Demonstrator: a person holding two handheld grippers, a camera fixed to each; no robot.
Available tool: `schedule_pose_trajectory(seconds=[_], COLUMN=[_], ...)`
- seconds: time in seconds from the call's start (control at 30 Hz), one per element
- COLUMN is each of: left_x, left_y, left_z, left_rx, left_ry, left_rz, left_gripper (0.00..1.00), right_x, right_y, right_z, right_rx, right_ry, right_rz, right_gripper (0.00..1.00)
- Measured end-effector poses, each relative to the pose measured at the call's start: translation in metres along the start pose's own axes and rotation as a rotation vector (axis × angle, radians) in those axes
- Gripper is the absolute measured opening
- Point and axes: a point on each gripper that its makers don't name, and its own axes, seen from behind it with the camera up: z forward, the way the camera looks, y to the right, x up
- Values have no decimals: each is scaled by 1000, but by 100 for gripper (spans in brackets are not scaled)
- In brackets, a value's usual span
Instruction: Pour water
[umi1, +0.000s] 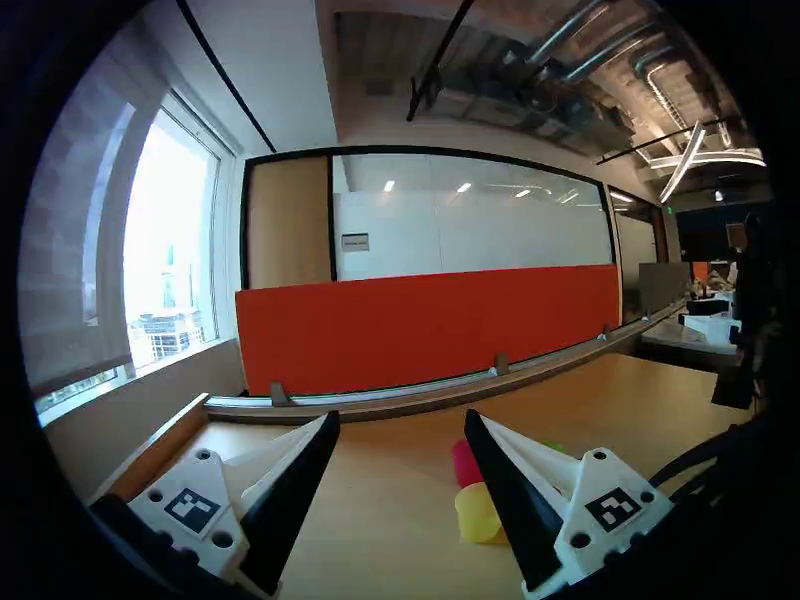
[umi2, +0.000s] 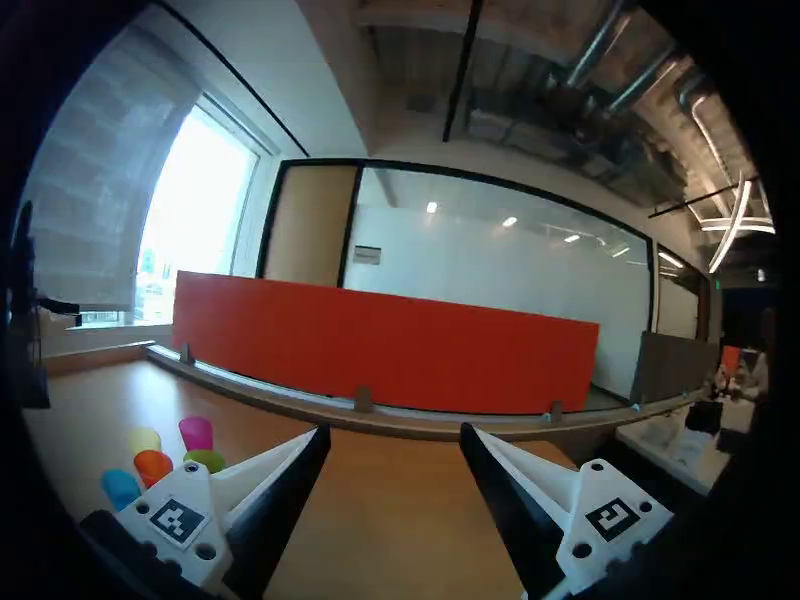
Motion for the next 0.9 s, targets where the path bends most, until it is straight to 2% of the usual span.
schedule_pose_trajectory(seconds=[0.1, 0.3, 0.4, 0.7, 0.9], left_x=[1, 0, -2, -4, -5], left_y=[2, 12, 17, 26, 29], left_z=[2, 3, 5, 11, 15], left_rx=[-19, -88, -117, -176, -201], left_ry=[-12, -51, -74, -108, -133], left_rz=[19, 71, 96, 104, 131], left_gripper=[93, 92, 93, 93, 92], right_x=[2, 9, 8, 10, 11], right_y=[-5, -27, -34, -45, -53], right_z=[1, 2, 4, 9, 12], right_rx=[38, 160, 200, 267, 320], right_ry=[-10, -25, -41, -78, -102], right_rz=[-18, -72, -93, -103, -114], right_gripper=[100, 100, 100, 100, 100])
